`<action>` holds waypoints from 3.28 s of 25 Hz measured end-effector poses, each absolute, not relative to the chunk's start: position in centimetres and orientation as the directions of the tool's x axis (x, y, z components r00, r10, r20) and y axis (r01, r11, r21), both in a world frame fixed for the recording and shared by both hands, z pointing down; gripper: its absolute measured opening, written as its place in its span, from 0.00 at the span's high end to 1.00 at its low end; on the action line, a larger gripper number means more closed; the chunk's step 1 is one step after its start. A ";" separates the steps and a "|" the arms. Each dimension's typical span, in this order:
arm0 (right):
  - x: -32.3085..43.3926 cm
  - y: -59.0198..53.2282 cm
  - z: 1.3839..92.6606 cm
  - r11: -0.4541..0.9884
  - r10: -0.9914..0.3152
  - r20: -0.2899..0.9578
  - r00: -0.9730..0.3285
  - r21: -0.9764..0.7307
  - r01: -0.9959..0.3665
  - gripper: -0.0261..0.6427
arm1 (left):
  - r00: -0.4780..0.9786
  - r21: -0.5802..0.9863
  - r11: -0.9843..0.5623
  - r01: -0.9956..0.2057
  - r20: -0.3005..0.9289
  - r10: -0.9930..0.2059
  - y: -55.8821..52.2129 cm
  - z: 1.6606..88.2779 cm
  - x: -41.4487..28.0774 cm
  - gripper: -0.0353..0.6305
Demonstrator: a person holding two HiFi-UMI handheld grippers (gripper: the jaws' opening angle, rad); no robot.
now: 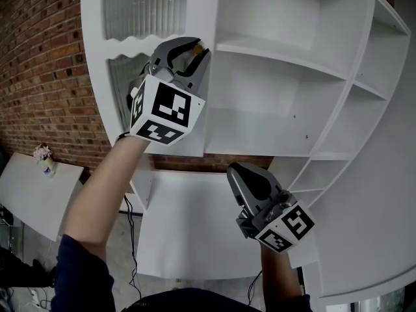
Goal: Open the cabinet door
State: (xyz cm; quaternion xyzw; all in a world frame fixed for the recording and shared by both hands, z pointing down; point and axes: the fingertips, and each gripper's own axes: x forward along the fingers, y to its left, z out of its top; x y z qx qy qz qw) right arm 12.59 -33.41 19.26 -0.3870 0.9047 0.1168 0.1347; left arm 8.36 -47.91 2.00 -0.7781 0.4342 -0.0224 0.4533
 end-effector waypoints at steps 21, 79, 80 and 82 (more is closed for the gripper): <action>7.2 -28.8 19.6 0.741 -0.615 -0.313 -0.724 0.085 -0.666 0.92 | 0.646 -0.709 -0.216 -0.671 -0.416 -0.640 -36.3 1.9 2.7 0.83; -8.2 -24.4 20.4 0.868 -0.450 -0.273 -0.850 0.091 -0.489 0.92 | 0.473 -0.615 -0.061 -0.786 -0.534 -0.701 -26.8 1.9 -18.3 0.85; -8.5 -24.4 20.4 0.869 -0.448 -0.272 -0.852 0.090 -0.486 0.92 | 0.468 -0.613 -0.058 -0.788 -0.535 -0.704 -26.8 1.9 -18.8 0.86; -9.3 -24.5 20.4 0.873 -0.442 -0.270 -0.855 0.088 -0.479 0.92 | 0.455 -0.605 -0.051 -0.794 -0.538 -0.710 -26.9 1.9 -19.7 0.87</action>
